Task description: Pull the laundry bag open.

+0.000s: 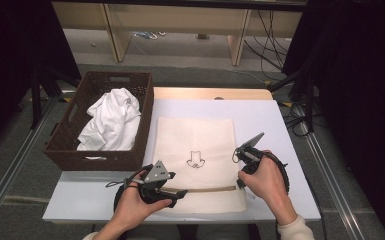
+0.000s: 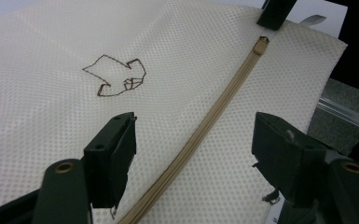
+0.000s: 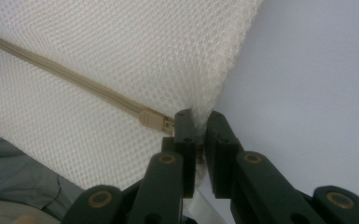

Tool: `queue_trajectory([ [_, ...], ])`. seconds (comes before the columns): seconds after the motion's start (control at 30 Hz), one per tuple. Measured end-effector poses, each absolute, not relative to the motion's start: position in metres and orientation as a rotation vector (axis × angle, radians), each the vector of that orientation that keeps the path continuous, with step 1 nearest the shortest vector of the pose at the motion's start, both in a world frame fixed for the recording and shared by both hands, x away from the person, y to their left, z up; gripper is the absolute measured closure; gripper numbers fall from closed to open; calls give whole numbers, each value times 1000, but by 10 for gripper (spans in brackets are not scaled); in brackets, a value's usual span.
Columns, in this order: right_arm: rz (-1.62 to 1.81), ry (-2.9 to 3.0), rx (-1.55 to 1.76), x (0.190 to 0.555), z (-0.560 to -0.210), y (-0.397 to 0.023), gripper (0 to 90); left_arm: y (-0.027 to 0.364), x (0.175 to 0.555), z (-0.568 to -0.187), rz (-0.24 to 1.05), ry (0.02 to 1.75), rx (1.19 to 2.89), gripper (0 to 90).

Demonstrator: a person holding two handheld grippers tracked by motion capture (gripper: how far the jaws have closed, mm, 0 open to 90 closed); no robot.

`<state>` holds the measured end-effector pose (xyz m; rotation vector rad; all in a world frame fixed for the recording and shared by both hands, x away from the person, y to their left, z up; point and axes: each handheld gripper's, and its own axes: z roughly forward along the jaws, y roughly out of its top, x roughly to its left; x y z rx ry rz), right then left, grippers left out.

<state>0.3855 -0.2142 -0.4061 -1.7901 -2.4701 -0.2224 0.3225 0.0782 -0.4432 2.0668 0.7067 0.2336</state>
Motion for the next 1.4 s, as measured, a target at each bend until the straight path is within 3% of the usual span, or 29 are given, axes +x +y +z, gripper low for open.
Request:
queue_trajectory([
  [1.4,-327,-2537,-1753,387,-401,-217,847,10,346,-444,140,492,2105,299],
])
